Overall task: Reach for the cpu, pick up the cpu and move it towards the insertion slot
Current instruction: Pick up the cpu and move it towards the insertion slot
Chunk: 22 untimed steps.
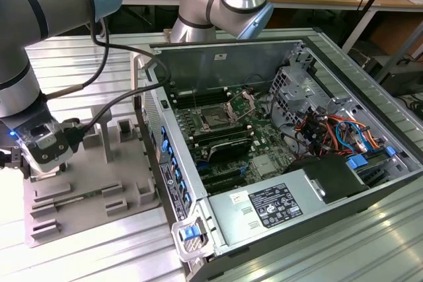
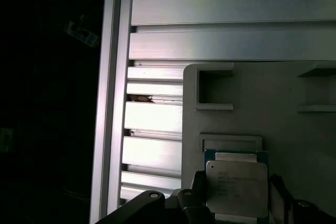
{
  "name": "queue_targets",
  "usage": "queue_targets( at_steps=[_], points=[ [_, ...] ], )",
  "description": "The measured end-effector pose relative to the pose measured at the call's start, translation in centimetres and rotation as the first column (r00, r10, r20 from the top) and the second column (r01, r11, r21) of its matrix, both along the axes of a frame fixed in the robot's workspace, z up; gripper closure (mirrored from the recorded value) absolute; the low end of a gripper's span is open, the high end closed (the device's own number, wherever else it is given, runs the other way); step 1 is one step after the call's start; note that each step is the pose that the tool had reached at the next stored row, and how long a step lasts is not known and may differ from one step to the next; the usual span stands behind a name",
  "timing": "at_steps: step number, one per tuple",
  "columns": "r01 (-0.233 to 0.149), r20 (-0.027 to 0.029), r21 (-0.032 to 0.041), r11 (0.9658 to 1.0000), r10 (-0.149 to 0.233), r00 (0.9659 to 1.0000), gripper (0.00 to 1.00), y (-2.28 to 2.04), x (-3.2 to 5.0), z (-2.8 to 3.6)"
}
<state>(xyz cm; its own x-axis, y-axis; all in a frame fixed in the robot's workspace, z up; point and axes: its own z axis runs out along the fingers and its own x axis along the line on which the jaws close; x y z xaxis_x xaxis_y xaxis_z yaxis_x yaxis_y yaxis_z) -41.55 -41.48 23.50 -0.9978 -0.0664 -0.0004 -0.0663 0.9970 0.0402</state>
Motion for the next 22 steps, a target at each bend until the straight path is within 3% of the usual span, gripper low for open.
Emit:
queue_targets(
  at_steps=[22],
  points=[
    [0.000,-0.0001,0.0000,1.0000,0.000,1.0000,0.45,0.00,0.00,1.14]
  ],
)
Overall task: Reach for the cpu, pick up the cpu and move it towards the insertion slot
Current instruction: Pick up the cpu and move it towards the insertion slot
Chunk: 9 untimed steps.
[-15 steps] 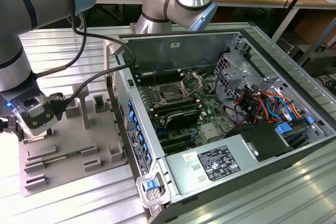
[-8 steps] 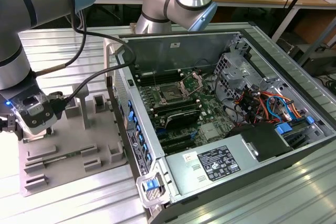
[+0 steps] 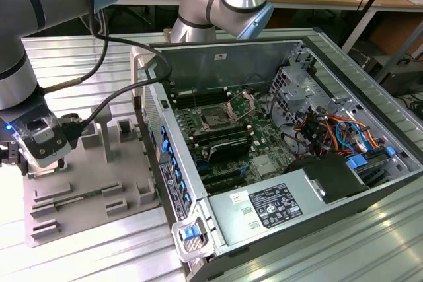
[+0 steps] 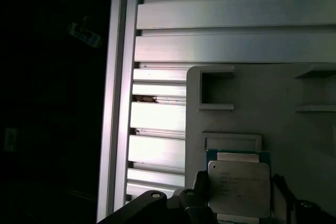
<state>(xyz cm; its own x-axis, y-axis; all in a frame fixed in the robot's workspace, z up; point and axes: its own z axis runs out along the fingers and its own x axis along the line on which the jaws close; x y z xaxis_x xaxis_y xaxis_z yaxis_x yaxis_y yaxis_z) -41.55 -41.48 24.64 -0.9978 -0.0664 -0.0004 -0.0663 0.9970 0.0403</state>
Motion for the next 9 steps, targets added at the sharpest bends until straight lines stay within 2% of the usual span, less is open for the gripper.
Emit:
queue_targets(
  at_steps=[9],
  points=[
    [0.000,0.0000,0.0001,1.0000,0.000,1.0000,0.45,0.00,0.00,0.56]
  ],
)
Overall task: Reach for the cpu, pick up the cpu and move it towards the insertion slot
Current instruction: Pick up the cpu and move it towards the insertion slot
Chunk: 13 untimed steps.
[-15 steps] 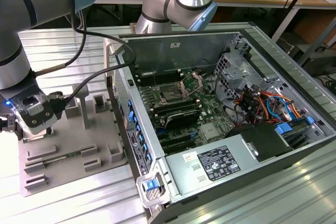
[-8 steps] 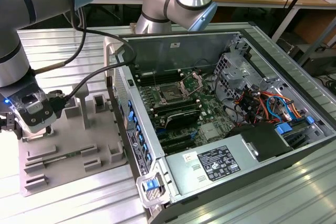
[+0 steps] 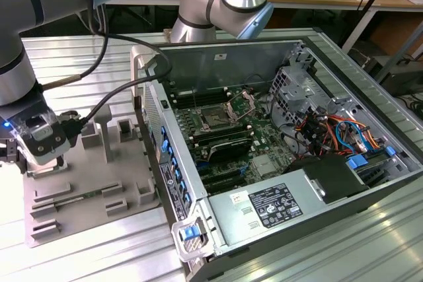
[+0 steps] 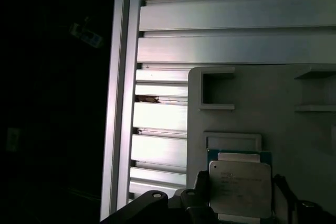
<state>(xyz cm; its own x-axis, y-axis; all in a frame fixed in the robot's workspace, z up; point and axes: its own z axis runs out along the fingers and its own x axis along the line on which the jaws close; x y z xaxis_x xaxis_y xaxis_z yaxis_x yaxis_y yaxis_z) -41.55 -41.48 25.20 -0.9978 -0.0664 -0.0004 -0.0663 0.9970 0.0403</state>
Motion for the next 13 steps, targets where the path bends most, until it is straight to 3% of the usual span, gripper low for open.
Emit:
queue_targets(
  at_steps=[13],
  points=[
    [0.000,0.0000,-0.0001,1.0000,0.000,1.0000,0.45,0.00,0.00,1.04]
  ],
)
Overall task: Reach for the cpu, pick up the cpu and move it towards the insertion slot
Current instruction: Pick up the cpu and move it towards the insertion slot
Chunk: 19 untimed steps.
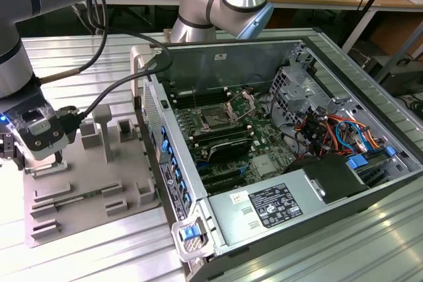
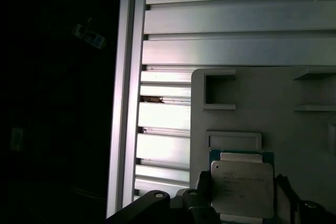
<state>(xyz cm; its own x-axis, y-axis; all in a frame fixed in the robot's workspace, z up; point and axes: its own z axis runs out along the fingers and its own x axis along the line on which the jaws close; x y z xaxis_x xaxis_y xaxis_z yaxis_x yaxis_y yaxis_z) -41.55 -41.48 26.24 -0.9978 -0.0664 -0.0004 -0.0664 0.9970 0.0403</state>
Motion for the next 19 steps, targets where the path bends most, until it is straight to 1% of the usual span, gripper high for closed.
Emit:
queue_targets(
  at_steps=[19],
  points=[
    [0.000,0.0000,0.0000,1.0000,0.000,1.0000,0.45,0.00,0.00,1.28]
  ],
)
